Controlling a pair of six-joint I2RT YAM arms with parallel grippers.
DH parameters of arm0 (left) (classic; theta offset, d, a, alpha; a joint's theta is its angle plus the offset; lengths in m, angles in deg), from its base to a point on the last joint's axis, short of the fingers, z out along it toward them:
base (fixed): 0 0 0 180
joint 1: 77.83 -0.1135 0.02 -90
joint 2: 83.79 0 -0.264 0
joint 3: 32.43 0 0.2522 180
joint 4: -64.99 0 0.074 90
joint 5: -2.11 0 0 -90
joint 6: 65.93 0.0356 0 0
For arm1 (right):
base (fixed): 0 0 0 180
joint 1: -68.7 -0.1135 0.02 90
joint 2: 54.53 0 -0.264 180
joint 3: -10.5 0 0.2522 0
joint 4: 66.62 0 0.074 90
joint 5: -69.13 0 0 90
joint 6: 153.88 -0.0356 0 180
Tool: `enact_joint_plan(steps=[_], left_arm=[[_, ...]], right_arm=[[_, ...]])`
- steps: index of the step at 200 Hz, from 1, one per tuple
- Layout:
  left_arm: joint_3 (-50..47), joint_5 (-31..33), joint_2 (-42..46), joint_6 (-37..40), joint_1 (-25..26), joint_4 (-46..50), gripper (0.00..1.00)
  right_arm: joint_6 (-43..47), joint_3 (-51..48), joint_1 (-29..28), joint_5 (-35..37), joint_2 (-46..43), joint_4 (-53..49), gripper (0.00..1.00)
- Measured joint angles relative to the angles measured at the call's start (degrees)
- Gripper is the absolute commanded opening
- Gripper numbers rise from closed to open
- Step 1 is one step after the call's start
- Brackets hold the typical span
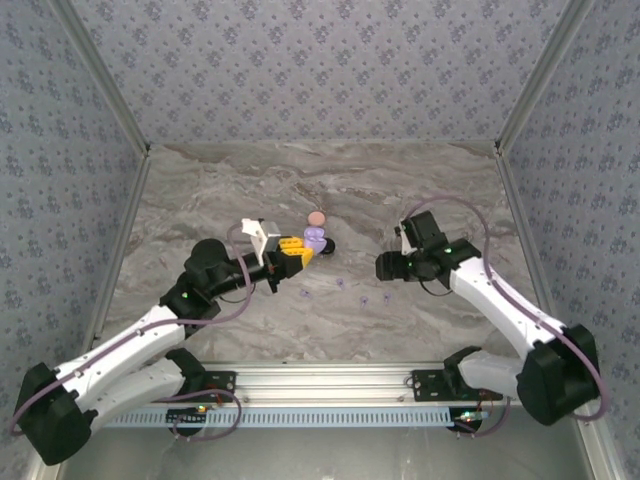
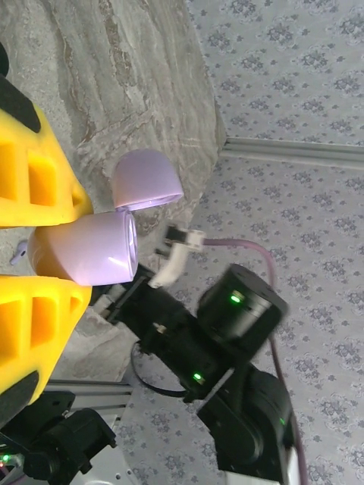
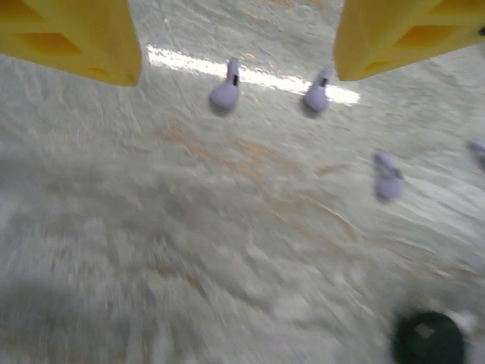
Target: Insert wireless bluetooth earbuds into charging case
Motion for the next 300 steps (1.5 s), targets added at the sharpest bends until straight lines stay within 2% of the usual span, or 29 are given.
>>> enact_joint_plan(steps=[33, 94, 175, 241, 273, 300], left_arm=[[-0.1, 0.4, 0.1, 0.1, 0.0, 0.2, 0.02], [-0.1, 1.0, 0.2, 0.1, 0.0, 0.5, 0.01], [-0.1, 1.9, 1.2, 0.5, 0.0, 2.2, 0.01], [-0.1, 2.1, 2.3, 0.8, 0.0, 3.3, 0.01], [-0.2, 2.1, 2.4, 0.7, 0.0, 3.3, 0.01], [-0.8, 2.0, 2.4, 0.7, 0.0, 1.9, 0.01]], right_arm=[[-1.1, -1.2, -0.4, 1.3, 6.0, -0.1, 0.58], [-2.3, -1.1, -4.8, 3.7, 14.3, 1.4, 0.53], [-3.1, 0.7, -8.0, 5.4, 19.4, 1.9, 0.37], [-4.1, 1.2, -8.5, 7.2, 19.8, 1.2, 0.23], [-4.2, 1.8, -9.6, 7.1, 18.9, 1.2, 0.22], [-4.3, 3.0, -10.3, 7.3, 12.4, 0.7, 0.22]])
